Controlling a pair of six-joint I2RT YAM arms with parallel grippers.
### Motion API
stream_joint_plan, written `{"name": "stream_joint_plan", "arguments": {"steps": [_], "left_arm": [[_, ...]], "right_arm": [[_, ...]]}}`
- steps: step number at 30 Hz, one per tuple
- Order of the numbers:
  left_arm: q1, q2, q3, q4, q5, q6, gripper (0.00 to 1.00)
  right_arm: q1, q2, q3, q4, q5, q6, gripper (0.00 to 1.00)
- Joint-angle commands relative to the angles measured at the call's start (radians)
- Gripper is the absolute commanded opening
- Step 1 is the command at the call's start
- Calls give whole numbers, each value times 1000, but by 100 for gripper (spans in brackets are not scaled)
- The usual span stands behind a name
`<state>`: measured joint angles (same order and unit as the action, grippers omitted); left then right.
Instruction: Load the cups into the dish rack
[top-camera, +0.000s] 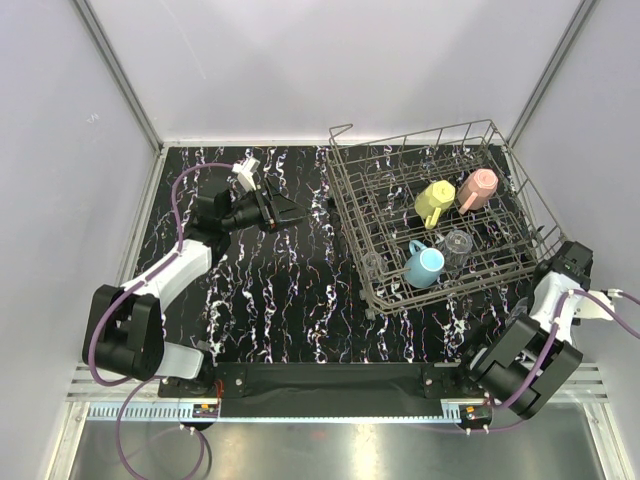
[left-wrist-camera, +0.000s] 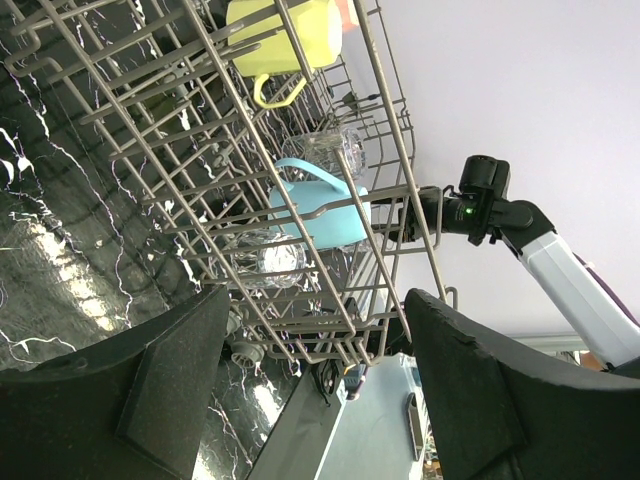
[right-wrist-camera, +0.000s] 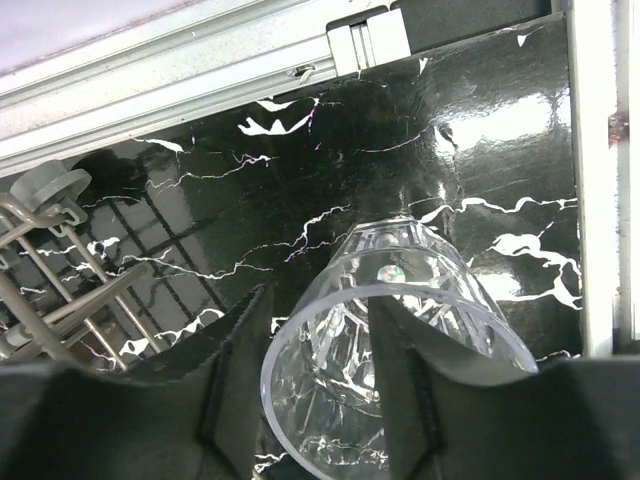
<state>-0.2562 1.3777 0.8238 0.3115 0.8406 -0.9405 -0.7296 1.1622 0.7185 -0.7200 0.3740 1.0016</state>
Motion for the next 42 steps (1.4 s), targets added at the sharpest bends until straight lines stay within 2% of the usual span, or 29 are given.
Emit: {"name": "stream_joint_plan", "arguments": {"steps": [1, 6, 7, 10, 11, 14, 24, 31, 34, 38, 40, 42], "left_arm": [[-5, 6, -3, 57, 31, -6, 77], [-5, 7, -3, 60, 31, -9, 76], [-5, 7, -3, 60, 31, -9, 76], [-5, 7, -6, 60, 31, -11, 76], [-5, 6, -5, 60, 31, -11, 76], [-5, 6, -6, 61, 29, -11, 76], [-5, 9, -5, 66, 32, -15, 77], [-5, 9, -8, 64, 29, -17, 78], [-5, 9, -8, 64, 26, -17, 78], [-6, 14, -8, 64, 22, -17, 79], [-6, 15, -6, 67, 23, -18, 79], [-6, 15, -6, 80, 26, -21, 81]], "right_arm": [[-8, 4, -14, 39, 22, 5, 48], [-10, -2, -13, 31, 23, 0, 33], [-10, -6, -7, 24, 23, -1, 27], [-11, -16, 16, -4, 32, -6, 15], [-10, -25, 24, -15, 43, -6, 8], [-10, -39, 62, -55, 46, -26, 0], [-10, -153, 251, -200, 11, -58, 0], [-2, -220, 533, -344, 5, -115, 0], [18, -222, 620, -349, -67, -144, 0], [80, -177, 694, -294, -353, -230, 0], [177, -173, 735, -283, -371, -244, 0], [243, -200, 727, -218, -473, -253, 0]]}}
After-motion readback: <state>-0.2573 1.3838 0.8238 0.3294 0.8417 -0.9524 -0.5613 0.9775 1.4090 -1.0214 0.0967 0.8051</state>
